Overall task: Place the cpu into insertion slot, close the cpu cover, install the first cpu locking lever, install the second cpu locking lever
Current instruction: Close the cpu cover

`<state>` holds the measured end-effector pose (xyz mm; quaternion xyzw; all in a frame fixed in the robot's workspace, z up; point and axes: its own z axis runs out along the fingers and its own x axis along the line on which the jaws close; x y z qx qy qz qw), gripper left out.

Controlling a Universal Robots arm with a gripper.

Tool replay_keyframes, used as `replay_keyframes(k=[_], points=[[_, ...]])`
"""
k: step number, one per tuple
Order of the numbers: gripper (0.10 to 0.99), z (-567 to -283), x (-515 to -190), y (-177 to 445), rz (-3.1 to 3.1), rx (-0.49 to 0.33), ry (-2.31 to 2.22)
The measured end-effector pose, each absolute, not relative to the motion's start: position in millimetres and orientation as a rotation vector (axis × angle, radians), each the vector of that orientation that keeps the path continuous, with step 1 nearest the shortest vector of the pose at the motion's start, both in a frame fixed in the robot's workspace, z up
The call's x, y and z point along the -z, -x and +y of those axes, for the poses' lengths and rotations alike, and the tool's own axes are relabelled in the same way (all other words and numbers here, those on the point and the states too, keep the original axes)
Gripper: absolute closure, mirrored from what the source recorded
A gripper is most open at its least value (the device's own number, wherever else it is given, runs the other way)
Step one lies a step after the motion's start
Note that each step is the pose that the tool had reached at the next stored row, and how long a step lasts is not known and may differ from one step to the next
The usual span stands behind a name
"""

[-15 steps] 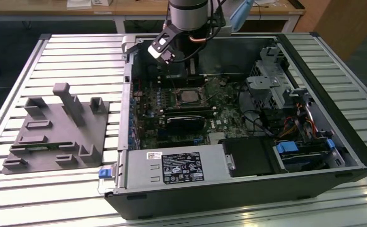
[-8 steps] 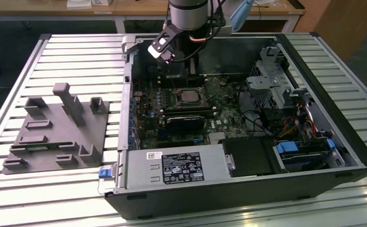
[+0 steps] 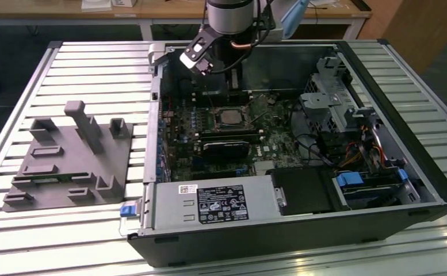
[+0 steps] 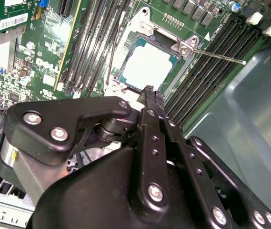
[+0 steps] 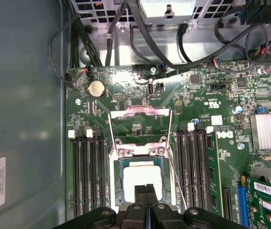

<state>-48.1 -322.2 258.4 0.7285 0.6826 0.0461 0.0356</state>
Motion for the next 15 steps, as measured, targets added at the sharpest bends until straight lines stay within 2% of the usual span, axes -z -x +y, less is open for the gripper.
replay_keyframes(k=[15], points=[[0.980, -322, -262, 29, 2.110, -0.113, -2.253]])
